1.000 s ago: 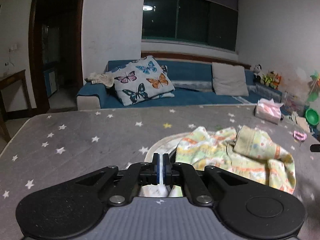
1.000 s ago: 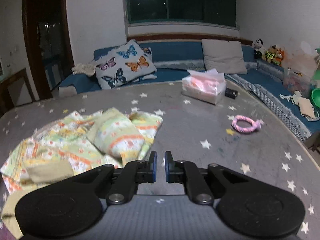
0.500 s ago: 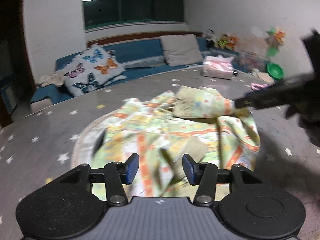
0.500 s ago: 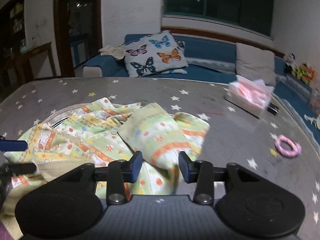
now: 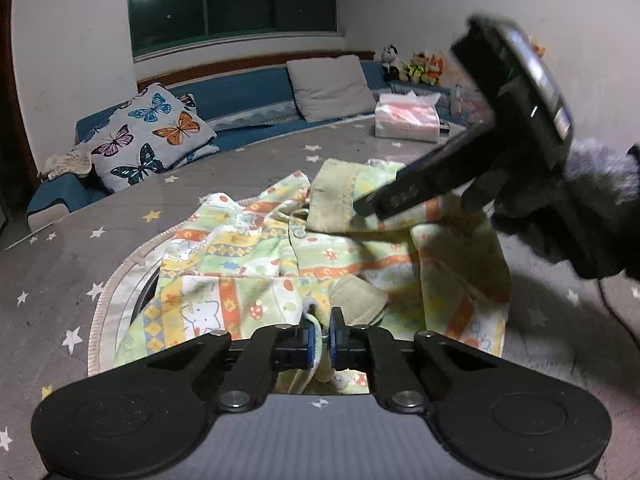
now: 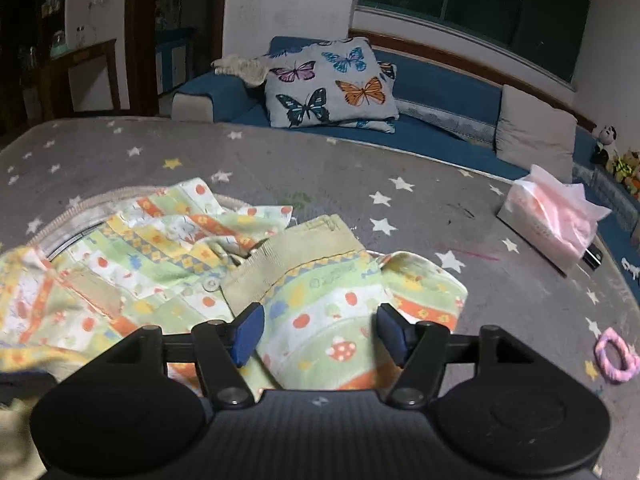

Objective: Fold clothes

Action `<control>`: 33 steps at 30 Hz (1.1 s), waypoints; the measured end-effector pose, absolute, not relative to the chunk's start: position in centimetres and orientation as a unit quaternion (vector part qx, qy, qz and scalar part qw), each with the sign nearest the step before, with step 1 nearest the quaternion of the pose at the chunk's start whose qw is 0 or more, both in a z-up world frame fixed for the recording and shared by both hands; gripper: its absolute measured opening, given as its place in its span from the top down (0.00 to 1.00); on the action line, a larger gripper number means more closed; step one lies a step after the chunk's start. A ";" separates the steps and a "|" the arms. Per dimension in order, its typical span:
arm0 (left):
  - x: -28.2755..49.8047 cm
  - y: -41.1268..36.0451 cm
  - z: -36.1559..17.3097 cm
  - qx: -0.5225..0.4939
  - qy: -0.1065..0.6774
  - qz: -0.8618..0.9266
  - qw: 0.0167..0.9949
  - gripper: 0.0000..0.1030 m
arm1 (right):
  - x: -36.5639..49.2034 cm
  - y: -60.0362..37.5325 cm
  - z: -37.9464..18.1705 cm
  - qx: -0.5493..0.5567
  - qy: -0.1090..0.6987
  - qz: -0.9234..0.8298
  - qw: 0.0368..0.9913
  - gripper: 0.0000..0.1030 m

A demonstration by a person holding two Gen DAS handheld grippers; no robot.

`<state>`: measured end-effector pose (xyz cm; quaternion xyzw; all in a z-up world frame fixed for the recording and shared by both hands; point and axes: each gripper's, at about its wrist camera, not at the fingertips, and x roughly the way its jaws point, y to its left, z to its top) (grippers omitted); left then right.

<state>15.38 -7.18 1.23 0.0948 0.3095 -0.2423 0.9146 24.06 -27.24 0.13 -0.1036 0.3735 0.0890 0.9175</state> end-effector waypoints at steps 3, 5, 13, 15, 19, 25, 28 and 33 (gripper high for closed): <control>15.4 -6.3 2.0 0.078 0.299 -0.236 0.921 0.94 | 24.1 -27.0 -0.5 -0.118 0.373 0.089 0.916 0.62; 15.3 -5.6 2.7 0.067 0.290 -0.231 0.926 0.94 | 23.9 -27.3 -0.4 -0.107 0.374 0.088 0.917 0.86; 14.7 -0.9 5.7 0.020 0.248 -0.176 0.953 0.94 | 20.1 -29.8 2.6 -0.052 0.335 0.085 0.937 0.95; 14.5 0.6 6.3 0.006 0.241 -0.156 0.958 0.94 | 18.9 -30.5 3.5 -0.041 0.325 0.087 0.941 0.97; 13.9 3.4 6.8 -0.013 0.233 -0.116 0.965 0.94 | 17.6 -30.6 4.3 -0.054 0.319 0.093 0.942 0.95; 13.0 7.5 6.5 -0.036 0.232 -0.065 0.970 0.94 | 18.4 -30.0 3.8 -0.058 0.317 0.098 0.942 0.73; 13.0 9.2 6.1 -0.041 0.239 -0.048 0.969 0.94 | 18.9 -29.7 3.1 -0.060 0.323 0.098 0.940 0.72; 13.3 10.6 5.3 -0.044 0.249 -0.035 0.967 0.94 | 19.4 -29.2 2.2 -0.066 0.324 0.101 0.938 0.89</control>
